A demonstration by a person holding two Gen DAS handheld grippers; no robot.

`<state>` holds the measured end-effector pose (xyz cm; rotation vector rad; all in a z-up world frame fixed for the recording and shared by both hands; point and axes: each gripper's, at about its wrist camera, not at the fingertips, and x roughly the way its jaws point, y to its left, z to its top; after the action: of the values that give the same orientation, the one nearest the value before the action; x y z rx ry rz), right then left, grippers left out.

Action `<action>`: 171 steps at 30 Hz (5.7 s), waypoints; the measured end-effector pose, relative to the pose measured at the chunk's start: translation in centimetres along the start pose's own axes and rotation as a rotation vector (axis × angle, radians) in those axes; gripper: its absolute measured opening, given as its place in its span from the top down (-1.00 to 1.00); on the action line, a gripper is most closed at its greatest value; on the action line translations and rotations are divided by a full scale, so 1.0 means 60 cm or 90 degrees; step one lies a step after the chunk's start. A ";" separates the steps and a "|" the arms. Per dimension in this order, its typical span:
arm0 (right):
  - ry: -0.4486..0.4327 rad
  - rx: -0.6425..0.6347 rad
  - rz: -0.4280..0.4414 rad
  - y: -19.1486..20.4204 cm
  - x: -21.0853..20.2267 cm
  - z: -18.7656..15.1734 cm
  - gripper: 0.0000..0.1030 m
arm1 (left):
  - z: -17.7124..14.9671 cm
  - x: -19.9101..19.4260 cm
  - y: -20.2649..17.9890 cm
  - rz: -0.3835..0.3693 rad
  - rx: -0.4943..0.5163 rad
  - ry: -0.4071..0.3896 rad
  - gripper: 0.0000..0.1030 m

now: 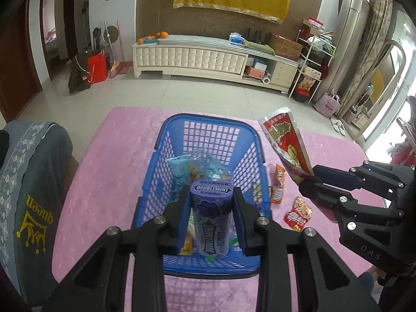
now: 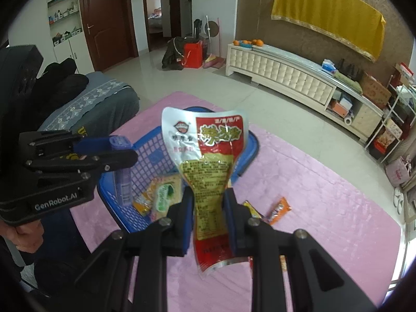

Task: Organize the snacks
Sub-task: 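Carry both items over the basket and open both tools to drop them, then move the left tool to the orange sausage stick and close on it, then carry the orange stick to the basket and release it with the left tool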

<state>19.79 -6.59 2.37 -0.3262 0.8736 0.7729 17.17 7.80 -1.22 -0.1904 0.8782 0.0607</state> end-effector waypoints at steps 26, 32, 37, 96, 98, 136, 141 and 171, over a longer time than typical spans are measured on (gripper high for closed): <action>0.113 0.056 0.011 0.022 0.167 0.048 0.45 | 0.038 0.116 0.061 -0.025 0.026 0.058 0.45; 0.132 0.056 -0.003 0.024 0.186 0.052 0.44 | 0.045 0.136 0.072 -0.026 0.021 0.069 0.44; 0.129 0.062 0.010 0.020 0.183 0.053 0.09 | 0.045 0.129 0.075 -0.032 0.015 0.064 0.08; 0.094 0.341 -0.098 -0.310 -0.051 -0.191 -0.58 | 0.008 0.146 -0.335 -0.066 0.226 0.137 -0.55; 0.101 0.355 -0.096 -0.326 -0.039 -0.198 -0.58 | 0.014 0.169 -0.336 -0.060 0.208 0.161 -0.55; 0.168 0.455 0.008 -0.440 0.114 -0.246 -0.58 | 0.019 0.455 -0.341 0.055 0.210 0.314 0.31; 0.173 0.452 0.012 -0.431 0.115 -0.248 -0.58 | 0.007 0.471 -0.349 0.057 0.224 0.325 0.41; 0.207 0.508 -0.003 -0.332 0.069 -0.210 -0.58 | 0.025 0.210 -0.265 -0.057 0.159 0.157 0.77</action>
<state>28.71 -25.29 -9.56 0.2634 1.4091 0.3176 28.46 -7.81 -7.75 -0.0028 1.1129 -0.1579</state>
